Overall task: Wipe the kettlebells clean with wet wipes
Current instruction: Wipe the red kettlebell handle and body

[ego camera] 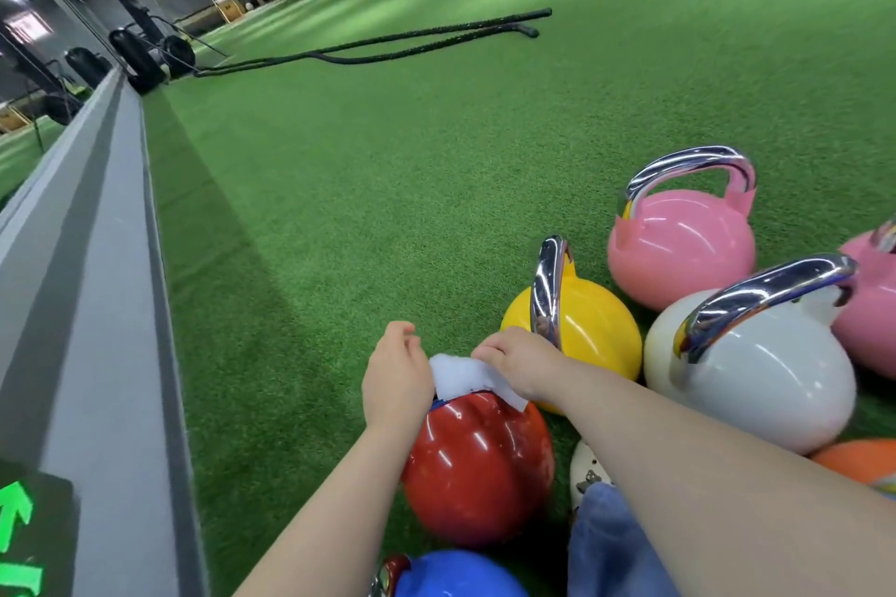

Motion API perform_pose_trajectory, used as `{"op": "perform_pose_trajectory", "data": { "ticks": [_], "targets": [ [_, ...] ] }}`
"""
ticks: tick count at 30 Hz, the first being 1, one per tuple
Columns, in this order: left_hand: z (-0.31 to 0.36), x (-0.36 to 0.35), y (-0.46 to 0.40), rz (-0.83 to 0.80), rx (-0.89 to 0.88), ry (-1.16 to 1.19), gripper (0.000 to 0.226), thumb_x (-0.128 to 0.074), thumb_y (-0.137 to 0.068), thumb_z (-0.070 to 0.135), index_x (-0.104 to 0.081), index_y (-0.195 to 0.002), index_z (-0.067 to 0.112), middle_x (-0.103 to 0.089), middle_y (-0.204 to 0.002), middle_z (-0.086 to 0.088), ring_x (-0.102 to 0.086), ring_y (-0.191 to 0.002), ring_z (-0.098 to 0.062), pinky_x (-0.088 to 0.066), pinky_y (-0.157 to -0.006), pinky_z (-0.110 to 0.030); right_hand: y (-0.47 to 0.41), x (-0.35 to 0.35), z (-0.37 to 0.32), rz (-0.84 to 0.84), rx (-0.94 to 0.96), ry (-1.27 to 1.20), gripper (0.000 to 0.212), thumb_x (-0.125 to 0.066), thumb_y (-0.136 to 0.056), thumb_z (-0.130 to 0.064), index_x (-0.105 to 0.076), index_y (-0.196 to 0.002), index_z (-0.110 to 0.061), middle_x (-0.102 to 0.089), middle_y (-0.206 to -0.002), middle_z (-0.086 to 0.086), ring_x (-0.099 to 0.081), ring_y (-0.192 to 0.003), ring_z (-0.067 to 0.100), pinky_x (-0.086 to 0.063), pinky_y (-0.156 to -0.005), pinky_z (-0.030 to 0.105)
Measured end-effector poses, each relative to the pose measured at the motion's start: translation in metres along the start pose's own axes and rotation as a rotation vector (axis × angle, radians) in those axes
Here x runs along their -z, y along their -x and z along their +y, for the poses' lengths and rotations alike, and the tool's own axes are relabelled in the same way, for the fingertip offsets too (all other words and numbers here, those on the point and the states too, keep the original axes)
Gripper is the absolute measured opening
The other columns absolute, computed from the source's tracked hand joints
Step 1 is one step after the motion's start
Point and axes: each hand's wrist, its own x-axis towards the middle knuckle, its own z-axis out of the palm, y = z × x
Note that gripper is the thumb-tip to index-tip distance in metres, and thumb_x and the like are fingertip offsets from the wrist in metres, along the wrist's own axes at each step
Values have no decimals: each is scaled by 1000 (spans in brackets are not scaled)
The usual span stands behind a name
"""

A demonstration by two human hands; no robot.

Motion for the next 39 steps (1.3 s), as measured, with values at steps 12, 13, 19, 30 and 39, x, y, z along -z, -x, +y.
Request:
{"op": "perform_pose_trajectory", "data": {
  "ticks": [12,13,19,30,39],
  "targets": [
    [-10,-5,-9,76,-36,52,28,-34,-97,12,-48,-121,8,-53,-119,-7,-49,-111,-24,-37,-89,-35,-42,-26,-37,-263,-74,229,36,-44,-87,-31,-45,-53,-21,-52,-66,1,-48,-65,19,-37,-63,30],
    [-11,-6,-9,64,-34,38,28,-33,-97,13,-48,-121,9,-53,-119,-7,-48,-110,-24,-37,-88,-35,-44,-26,-31,-244,-114,165,34,-44,-87,-32,-43,-56,-20,-46,-63,0,-42,-59,16,-33,-57,29],
    [-10,-6,-8,44,-57,-6,27,-32,-98,14,-49,-118,10,-53,-113,-6,-49,-105,-24,-37,-83,-34,-51,-28,14,-95,-336,-308,27,-50,-87,-26,-46,-62,-17,-47,-63,2,-41,-57,17,-31,-55,29],
    [-4,-6,-7,13,-33,-54,27,-33,-97,13,-50,-117,11,-54,-112,-7,-50,-105,-26,-36,-81,-33,-44,-30,26,-62,-384,-444,24,-38,-92,-22,-42,-70,-14,-43,-76,9,-42,-70,21,-33,-61,30],
    [-5,-5,-7,9,-2,-51,26,-33,-96,12,-51,-115,11,-54,-113,-9,-49,-106,-27,-38,-82,-36,-20,-36,-17,38,212,273,32,-37,-90,-26,-39,-59,-17,-47,-69,-1,-44,-74,22,-26,-54,32]
  ]
}}
